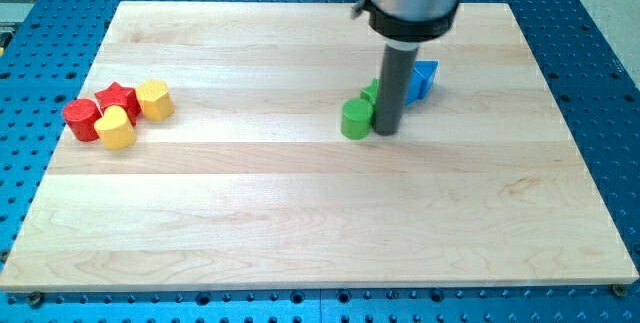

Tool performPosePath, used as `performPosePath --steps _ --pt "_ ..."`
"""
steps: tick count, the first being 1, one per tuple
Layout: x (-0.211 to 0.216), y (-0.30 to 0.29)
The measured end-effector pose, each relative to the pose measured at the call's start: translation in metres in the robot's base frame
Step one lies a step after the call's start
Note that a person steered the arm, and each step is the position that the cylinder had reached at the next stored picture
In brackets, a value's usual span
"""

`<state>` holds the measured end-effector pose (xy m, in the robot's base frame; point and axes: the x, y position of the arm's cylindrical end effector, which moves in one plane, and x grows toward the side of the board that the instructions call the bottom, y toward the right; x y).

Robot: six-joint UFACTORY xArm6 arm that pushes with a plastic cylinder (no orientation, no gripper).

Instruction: Move the green star diagonally bottom right to the green circle

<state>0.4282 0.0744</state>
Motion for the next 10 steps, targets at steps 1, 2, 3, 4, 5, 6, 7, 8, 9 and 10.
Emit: performPosePath --steps 1,2,3,4,5,6,7,8,9,10 --pt "-0.010 -0.018" --pt "-0.009 -0.031" --pt "0.023 -0.030" --pt "0.037 0.013" --pt "0.037 0.069" --pt "0.005 0.135" --pt "-0.055 0.171" --pt "-0.110 0.154" --pt "-0.143 0.103" --pt "-0.161 0.052"
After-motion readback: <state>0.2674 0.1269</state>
